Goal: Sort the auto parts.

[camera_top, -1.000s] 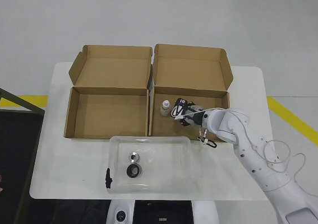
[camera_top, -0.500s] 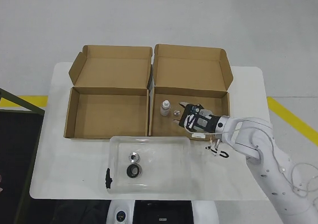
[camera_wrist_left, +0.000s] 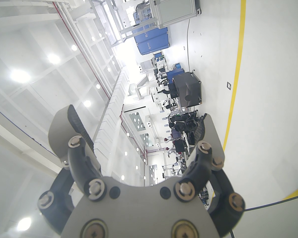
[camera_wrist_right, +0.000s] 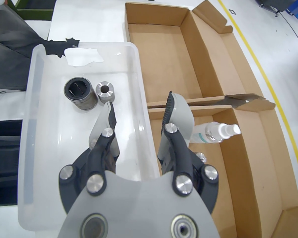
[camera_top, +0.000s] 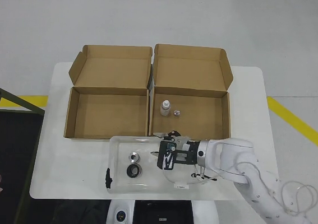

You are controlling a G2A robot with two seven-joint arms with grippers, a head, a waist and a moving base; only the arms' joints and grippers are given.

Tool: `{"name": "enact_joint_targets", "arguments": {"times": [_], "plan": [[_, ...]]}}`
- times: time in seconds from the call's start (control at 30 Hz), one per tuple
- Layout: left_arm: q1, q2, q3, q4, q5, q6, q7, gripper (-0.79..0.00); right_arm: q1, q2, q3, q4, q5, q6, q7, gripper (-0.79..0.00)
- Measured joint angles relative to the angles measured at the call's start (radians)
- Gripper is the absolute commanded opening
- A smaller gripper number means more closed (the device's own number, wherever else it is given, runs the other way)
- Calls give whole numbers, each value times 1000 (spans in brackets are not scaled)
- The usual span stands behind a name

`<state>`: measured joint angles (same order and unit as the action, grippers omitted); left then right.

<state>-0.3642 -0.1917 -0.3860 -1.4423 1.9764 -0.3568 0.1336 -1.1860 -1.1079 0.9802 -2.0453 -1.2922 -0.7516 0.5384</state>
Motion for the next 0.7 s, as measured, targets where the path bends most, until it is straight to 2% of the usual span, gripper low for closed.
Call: {"name": "enact_joint_targets", "arguments": {"times": [0.37, 0.7], "plan": [[0, 0, 0, 0, 0, 0, 0, 0, 92, -39, -177, 90, -50, 26, -14, -440], [0, 0, 0, 0, 0, 0, 0, 0, 158, -70, -265, 184, -62, 46, -17, -468]]}}
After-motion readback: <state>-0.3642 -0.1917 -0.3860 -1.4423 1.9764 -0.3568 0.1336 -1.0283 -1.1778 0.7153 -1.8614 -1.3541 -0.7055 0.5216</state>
